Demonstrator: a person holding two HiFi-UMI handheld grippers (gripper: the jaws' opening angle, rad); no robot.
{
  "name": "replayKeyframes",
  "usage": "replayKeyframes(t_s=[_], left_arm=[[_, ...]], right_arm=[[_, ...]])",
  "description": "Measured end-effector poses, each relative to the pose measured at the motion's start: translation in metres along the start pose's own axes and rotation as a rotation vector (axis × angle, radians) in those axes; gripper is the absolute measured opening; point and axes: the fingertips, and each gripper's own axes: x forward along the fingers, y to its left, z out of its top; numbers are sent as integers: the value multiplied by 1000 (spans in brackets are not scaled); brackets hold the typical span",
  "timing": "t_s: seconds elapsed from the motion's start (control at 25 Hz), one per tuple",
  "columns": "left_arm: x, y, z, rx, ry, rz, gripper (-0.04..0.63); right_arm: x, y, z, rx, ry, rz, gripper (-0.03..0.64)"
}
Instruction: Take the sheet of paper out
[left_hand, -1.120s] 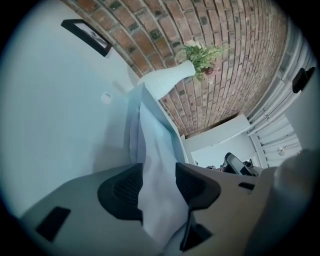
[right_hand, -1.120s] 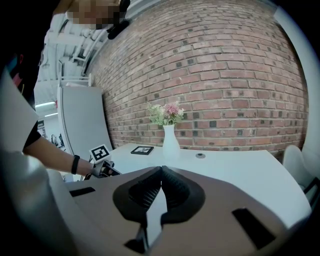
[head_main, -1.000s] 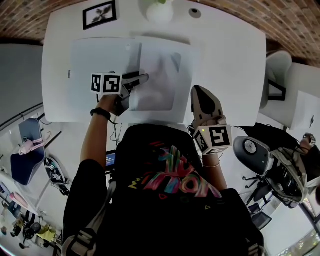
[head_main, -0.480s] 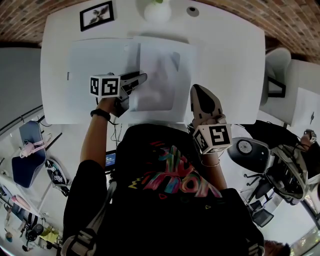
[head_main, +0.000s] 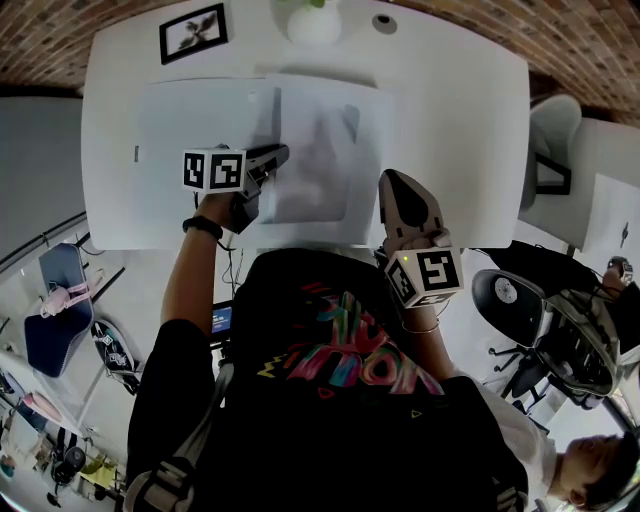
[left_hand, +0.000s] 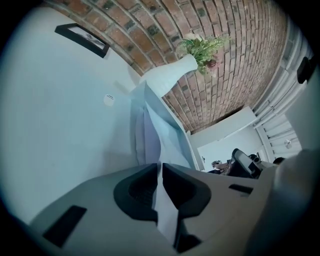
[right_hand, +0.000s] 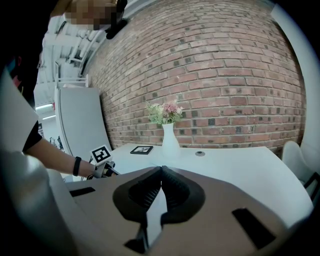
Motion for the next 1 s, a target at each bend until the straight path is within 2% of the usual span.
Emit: replayKeyframes(t_s=[0.2,0.64,1.0], left_arm=[[-2,1,0,36,-11,34,25],[-17,-14,3,33,-51,-3,23],[-48,-14,7,24,-135,22,23]], right_arm=[[-2,-4,-1,2,3,-5,17],[-4,-1,11,0,-17,-9,18],[-5,2,21,-16,-35,10,18]])
